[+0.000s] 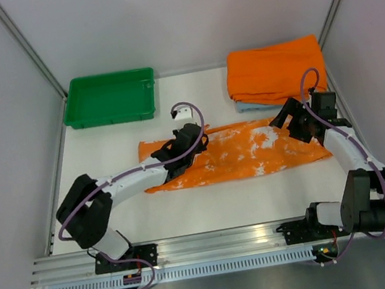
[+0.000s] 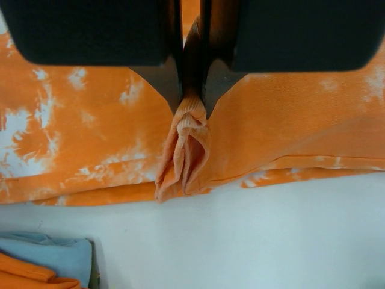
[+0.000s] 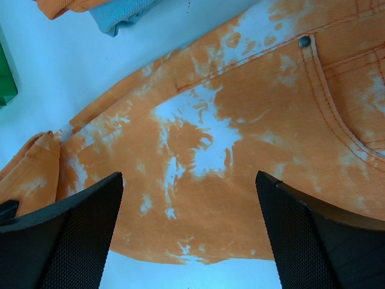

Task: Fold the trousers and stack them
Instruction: Fold the trousers

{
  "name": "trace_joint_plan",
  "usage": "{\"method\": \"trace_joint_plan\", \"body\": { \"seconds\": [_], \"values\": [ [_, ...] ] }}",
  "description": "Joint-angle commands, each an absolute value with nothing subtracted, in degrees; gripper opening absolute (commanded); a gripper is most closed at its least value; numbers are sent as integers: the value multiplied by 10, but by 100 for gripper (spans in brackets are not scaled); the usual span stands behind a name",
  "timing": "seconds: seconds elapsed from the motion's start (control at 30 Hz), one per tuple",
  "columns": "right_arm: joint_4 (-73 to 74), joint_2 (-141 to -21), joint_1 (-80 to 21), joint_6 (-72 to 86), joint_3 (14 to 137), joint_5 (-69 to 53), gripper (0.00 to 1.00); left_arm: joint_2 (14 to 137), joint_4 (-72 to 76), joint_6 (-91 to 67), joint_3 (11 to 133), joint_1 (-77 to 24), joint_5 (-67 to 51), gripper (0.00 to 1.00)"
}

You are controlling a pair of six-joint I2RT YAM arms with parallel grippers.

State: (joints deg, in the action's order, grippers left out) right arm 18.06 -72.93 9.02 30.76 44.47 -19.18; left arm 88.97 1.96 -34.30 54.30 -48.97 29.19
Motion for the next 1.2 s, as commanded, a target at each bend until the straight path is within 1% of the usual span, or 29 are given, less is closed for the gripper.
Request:
{"method": "trace_joint_plan", "body": {
  "seconds": [0.0,0.2,0.33,0.5,0.83,1.17],
  "values": [
    [175,-723,90,309,438,-191,98,933,67,-367,607,-513,327,2],
    [186,-714,91,295,436,-180,98,983,78,-409,619,-534,288,2],
    [190,-711,90,293,436,-177,98,1015,78,-408,648,-565,286,2],
    [190,-707,91,299,437,-173,98,1034,89,-418,667,-577,262,2],
    [193,-701,91,297,432,-172,98,1071,72,-443,695,-586,248,2],
    [200,-690,91,294,433,-173,98,1112,55,-451,758,-587,215,2]
  ]
}}
